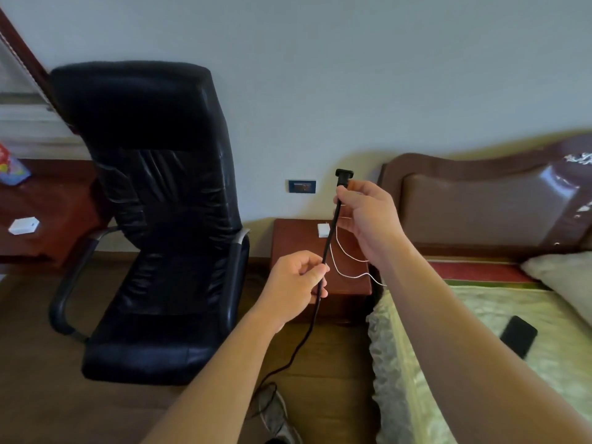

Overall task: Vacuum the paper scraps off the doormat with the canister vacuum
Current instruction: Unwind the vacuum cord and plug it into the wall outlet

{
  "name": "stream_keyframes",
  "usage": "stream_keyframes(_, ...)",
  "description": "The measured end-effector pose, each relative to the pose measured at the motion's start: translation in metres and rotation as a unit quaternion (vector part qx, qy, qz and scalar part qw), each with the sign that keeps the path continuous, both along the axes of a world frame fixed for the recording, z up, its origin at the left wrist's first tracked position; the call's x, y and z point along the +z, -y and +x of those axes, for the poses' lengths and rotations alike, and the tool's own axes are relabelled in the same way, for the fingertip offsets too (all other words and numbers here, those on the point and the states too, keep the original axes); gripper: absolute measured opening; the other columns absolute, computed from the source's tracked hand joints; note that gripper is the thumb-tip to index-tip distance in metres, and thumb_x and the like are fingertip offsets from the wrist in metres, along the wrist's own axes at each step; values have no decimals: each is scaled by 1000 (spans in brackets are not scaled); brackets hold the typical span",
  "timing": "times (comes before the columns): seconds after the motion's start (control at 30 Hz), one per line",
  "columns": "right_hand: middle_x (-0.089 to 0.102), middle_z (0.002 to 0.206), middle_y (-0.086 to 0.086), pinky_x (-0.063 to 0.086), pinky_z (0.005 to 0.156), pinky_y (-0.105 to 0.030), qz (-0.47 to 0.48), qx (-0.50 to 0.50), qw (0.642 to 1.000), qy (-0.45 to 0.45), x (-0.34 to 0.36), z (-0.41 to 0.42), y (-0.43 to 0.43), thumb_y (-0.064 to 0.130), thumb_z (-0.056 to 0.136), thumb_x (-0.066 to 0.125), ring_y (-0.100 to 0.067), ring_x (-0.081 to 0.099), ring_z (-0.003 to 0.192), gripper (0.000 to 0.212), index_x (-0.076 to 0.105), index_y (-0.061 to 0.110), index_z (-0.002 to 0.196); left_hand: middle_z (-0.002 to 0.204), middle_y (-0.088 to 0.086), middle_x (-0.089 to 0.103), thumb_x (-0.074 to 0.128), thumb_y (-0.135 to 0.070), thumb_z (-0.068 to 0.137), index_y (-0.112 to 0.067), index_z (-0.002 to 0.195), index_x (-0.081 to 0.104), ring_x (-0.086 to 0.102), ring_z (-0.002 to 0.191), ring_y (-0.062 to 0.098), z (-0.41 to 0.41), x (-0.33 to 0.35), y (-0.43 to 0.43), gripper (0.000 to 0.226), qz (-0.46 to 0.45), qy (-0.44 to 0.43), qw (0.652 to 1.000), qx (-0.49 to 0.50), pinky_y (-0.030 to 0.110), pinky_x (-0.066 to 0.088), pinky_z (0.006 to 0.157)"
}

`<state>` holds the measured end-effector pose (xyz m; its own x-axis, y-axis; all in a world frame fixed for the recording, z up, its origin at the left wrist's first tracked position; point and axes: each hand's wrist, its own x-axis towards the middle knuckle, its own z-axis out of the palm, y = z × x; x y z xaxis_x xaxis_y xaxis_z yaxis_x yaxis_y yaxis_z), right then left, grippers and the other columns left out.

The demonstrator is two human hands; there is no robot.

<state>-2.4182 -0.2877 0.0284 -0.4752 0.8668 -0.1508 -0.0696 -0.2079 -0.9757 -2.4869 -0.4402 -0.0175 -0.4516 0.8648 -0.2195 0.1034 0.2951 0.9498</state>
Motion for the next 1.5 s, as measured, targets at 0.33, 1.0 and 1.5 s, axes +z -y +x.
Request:
stream_keyframes(0.33,66,77,-1,57,75,-43,-15,-33,999,7,-19,-92,-85,17,99,61,-18,63,67,8,65,10,100,77,4,68,56,-18,102,-17,95,69,72,75,19,-99,-26,-94,14,-4,25,999,-22,34,63,76)
stream_keyframes(1.0,63,84,-1,51,61,-26,-74,49,989,121,-138,-213,-271,24,98,63,-13,59,73,5,65,20,95,76,4,65,53,-14,102,-10,96,66,70,69,14,-187,-112,-267,14,-140,79,986,54,47,60,78)
stream_keyframes(1.5,68,74,5,50,58,-27,-113,64,968,215,-305,-278,-332,26,100,59,-12,61,70,8,63,22,94,80,7,66,51,-15,103,-14,95,69,72,70,17,-238,-257,-328,19,-225,140,961,81,35,61,70)
